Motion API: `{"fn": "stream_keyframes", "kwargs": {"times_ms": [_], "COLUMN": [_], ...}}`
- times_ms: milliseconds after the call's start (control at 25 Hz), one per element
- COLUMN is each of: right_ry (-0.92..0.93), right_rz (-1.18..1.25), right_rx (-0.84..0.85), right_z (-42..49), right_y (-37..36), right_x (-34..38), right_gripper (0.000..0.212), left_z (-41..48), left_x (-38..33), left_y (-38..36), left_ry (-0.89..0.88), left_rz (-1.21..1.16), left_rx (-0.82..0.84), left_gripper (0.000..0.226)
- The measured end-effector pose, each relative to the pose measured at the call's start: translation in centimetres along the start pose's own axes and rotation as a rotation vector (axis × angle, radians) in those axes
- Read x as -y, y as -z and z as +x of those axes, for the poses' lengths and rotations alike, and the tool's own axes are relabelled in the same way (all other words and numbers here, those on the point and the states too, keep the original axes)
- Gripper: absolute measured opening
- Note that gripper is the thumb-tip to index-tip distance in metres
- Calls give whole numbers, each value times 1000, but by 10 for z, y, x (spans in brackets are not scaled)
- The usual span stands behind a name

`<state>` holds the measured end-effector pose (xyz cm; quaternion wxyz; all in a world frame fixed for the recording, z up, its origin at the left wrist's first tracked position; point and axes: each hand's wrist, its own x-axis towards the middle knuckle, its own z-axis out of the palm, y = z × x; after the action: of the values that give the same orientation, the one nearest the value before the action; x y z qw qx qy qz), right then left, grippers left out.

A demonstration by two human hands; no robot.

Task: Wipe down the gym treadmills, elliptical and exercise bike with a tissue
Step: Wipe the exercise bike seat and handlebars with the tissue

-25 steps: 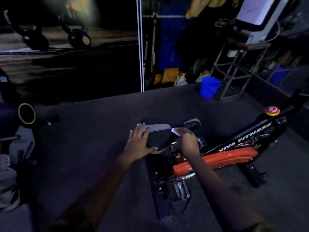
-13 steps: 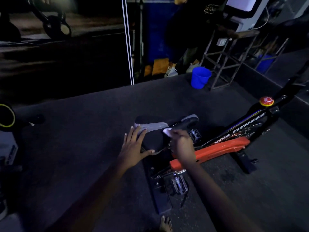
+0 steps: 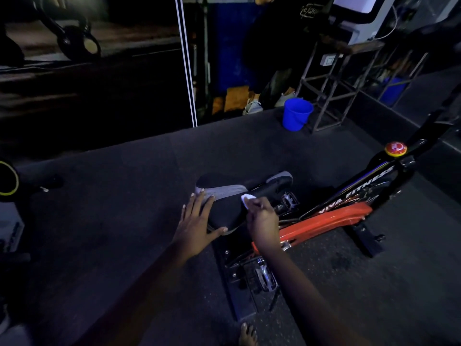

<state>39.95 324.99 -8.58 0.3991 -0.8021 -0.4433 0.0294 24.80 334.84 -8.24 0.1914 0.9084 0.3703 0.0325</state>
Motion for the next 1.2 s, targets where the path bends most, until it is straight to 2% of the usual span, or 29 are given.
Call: {"fn": "stream_keyframes", "kwargs": {"times_ms": [80, 200, 360, 480, 600, 760, 880, 960, 1040, 1080, 1200], "right_ry": [175, 270, 242, 425, 541, 627, 697, 635, 379, 261, 314], "right_rz": [-41, -25, -58, -210, -221, -174, -151, -130, -134, -152, -256], "right_rx": [57, 104, 421, 533, 534, 370, 412, 367, 269, 293, 397], "right_z": [1, 44, 95, 102, 94, 68, 47, 57, 88, 100, 94], "right_y": [-2, 1, -17, -29, -26, -9, 13, 21, 15, 9, -13], "right_x": [7, 23, 38, 32, 22, -2, -12, -12, -9, -8, -5], "right_gripper": [46, 41, 32, 34, 40, 45, 39, 36, 35, 35, 45], "left_z": [0, 0, -2, -3, -3, -4, -4, -5, -5, -6, -7], "left_x": [1, 3, 1, -1, 0, -1, -3, -4, -5, -6, -10], "left_y": [-2, -4, -6, -4, -6, -8, -5, -5, -5, -5, -5], "left_ry": [7, 23, 45, 61, 61, 62, 53, 48, 51, 55, 63], "left_rz": [7, 49, 32, 24, 16, -14, -32, -43, -48, -49, -20], "left_rx": [-16, -23, -20, 6, 1, -14, -21, -15, -14, -14, -14], "left_gripper": [103, 104, 106, 98, 101, 89, 88, 88, 88, 87, 85]}}
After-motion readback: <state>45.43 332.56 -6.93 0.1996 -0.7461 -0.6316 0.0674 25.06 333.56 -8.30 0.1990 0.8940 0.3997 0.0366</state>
